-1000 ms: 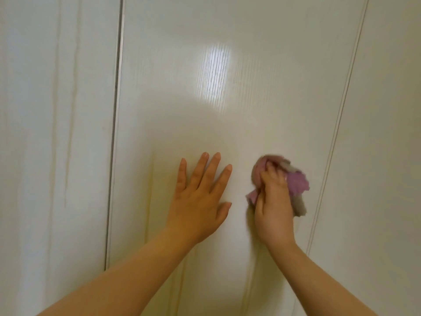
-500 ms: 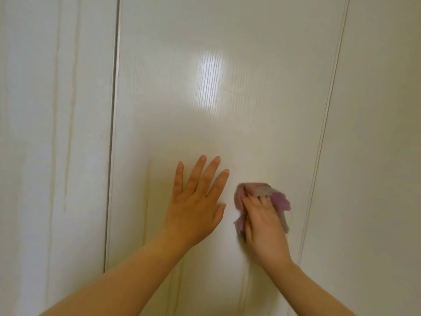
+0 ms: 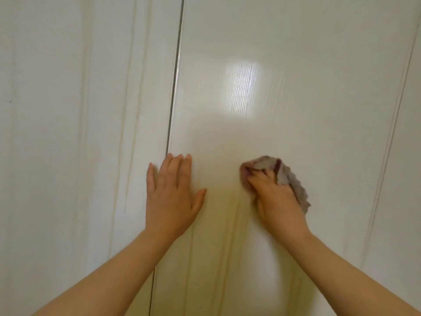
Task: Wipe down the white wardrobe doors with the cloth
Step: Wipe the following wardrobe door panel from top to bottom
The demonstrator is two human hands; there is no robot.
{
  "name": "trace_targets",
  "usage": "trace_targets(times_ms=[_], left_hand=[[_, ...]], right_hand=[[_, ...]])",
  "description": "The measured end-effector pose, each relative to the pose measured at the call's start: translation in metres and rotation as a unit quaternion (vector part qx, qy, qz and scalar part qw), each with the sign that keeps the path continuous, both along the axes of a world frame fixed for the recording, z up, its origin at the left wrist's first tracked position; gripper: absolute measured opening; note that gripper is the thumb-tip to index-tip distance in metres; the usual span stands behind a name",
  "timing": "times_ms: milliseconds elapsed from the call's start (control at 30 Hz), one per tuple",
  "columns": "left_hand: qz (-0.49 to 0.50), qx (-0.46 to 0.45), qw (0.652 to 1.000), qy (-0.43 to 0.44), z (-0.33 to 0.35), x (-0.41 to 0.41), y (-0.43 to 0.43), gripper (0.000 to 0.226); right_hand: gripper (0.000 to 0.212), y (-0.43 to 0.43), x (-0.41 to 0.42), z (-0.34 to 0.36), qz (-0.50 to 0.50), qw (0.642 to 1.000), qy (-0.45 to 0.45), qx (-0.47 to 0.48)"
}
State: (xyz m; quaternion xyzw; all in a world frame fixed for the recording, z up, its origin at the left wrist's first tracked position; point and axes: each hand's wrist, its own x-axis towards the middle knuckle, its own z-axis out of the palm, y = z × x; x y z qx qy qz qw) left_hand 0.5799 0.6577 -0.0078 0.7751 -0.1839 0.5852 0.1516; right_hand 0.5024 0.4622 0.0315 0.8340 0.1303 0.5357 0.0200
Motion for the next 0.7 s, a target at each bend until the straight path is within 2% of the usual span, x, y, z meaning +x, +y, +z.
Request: trace_targets(times_ms=[67,100,133,200,267,333,400,467,533,600,633,700], left_hand=[[0.011,0.017,0.999,0.033,-0.005,0.003,0.007,0.071],[0.014,0.027,0.999,0.043,-0.007,0.004,0.011,0.072],[0.017,0.038,0.998,0.05,-0.007,0.004,0.014,0.073],[0.018,0.066,0.996,0.052,-0.006,0.006,0.024,0.076],[0.013,0.098,0.994,0.05,-0.006,0.009,0.036,0.081],[0.011,0.108,0.992,0.058,-0.01,0.012,0.044,0.09],[0.017,0.105,0.992,0.069,-0.014,0.012,0.044,0.099],[0.024,0.107,0.991,0.077,-0.016,0.013,0.042,0.106],[0.025,0.112,0.991,0.07,-0.016,0.013,0.041,0.108],[0.022,0.125,0.99,0.058,-0.019,0.013,0.044,0.111],[0.021,0.131,0.99,0.052,-0.021,0.013,0.046,0.117],[0.024,0.132,0.99,0.05,-0.026,0.013,0.049,0.127]], right_hand=[[0.049,0.018,0.011,0.014,-0.013,0.997,0.003,0.078],[0.05,0.026,0.016,0.007,-0.019,0.997,0.009,0.076],[0.049,0.032,0.019,-0.006,-0.02,0.999,0.011,0.038],[0.044,0.035,0.021,-0.04,0.033,0.994,0.026,-0.102],[0.042,0.029,0.019,-0.038,0.08,0.981,0.031,-0.174],[0.043,0.037,0.019,-0.003,0.069,0.987,0.015,-0.146],[0.041,0.055,0.029,0.026,0.025,0.998,0.037,-0.036],[0.044,0.072,0.038,0.02,0.005,0.999,0.04,-0.002],[0.044,0.076,0.041,-0.019,0.047,0.994,0.035,-0.096],[0.045,0.065,0.037,-0.047,0.069,0.968,0.083,-0.224],[0.047,0.059,0.037,-0.04,0.07,0.961,0.11,-0.242],[0.05,0.06,0.043,-0.011,0.03,0.971,0.126,-0.199]])
